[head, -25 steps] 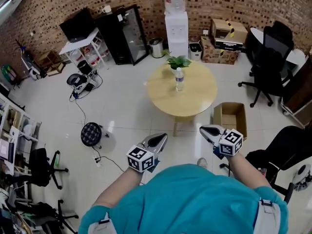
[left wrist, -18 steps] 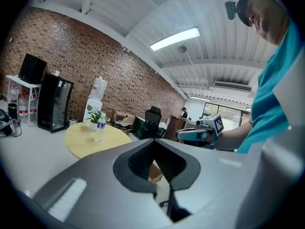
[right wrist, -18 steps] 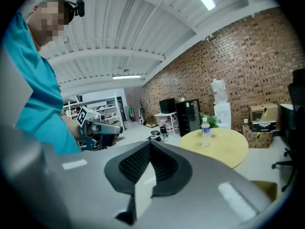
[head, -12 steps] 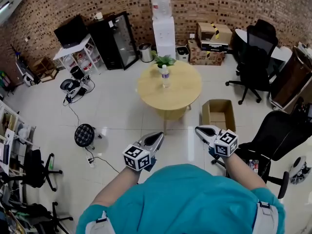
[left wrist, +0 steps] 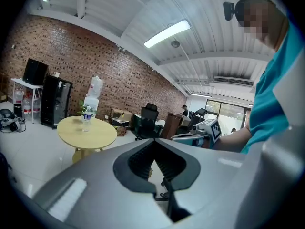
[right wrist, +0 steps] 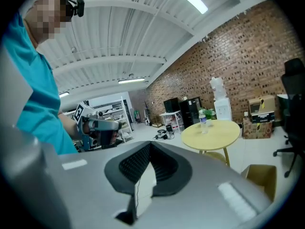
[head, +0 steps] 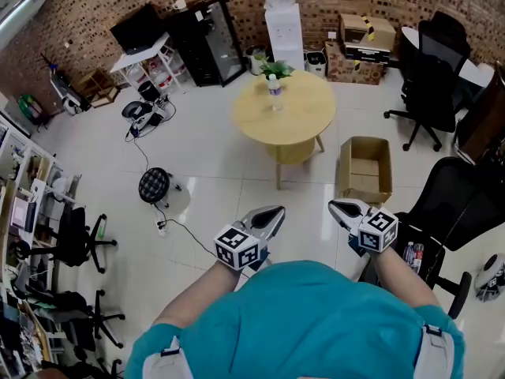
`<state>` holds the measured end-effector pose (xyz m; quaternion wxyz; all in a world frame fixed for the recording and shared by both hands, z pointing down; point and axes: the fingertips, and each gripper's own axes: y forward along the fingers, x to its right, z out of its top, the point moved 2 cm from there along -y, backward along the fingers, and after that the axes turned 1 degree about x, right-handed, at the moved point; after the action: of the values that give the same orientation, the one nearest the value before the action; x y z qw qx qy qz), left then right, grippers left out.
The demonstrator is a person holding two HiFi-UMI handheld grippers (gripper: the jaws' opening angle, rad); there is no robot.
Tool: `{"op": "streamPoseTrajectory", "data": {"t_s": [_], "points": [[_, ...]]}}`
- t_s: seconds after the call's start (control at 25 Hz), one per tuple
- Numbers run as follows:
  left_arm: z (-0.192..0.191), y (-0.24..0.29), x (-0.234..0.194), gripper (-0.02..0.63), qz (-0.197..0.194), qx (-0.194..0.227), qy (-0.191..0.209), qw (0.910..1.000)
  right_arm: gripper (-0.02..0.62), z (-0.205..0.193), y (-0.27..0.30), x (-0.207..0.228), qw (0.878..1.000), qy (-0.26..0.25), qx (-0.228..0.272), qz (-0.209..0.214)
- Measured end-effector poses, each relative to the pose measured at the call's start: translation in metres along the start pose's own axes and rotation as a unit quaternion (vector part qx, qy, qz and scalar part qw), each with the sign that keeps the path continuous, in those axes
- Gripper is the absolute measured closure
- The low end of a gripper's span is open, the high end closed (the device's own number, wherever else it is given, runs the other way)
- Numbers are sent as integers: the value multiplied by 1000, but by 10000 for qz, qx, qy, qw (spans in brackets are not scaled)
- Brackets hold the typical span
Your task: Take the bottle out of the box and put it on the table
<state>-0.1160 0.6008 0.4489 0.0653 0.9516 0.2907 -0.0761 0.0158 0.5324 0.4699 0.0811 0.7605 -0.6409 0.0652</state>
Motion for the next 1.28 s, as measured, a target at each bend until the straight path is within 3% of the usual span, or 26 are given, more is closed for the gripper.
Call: {"op": "streamPoseTrajectory", "data": {"t_s": [0.36, 0.64, 0.92, 1.28], "points": [[18, -82, -18, 606, 36, 293, -55, 9995, 594, 14, 33, -65, 9998, -163, 54, -126], [35, -192, -44, 606, 35, 453, 210, 9987, 594, 19, 86, -144, 9996, -3, 229, -133], [32, -238, -82, 606, 35, 686, -76, 9976, 595, 15, 125, -173, 9987, -437, -58, -239], [43, -241, -88, 606, -56, 708, -101, 9974, 595, 25, 139, -178, 9981, -504, -211, -285]]}}
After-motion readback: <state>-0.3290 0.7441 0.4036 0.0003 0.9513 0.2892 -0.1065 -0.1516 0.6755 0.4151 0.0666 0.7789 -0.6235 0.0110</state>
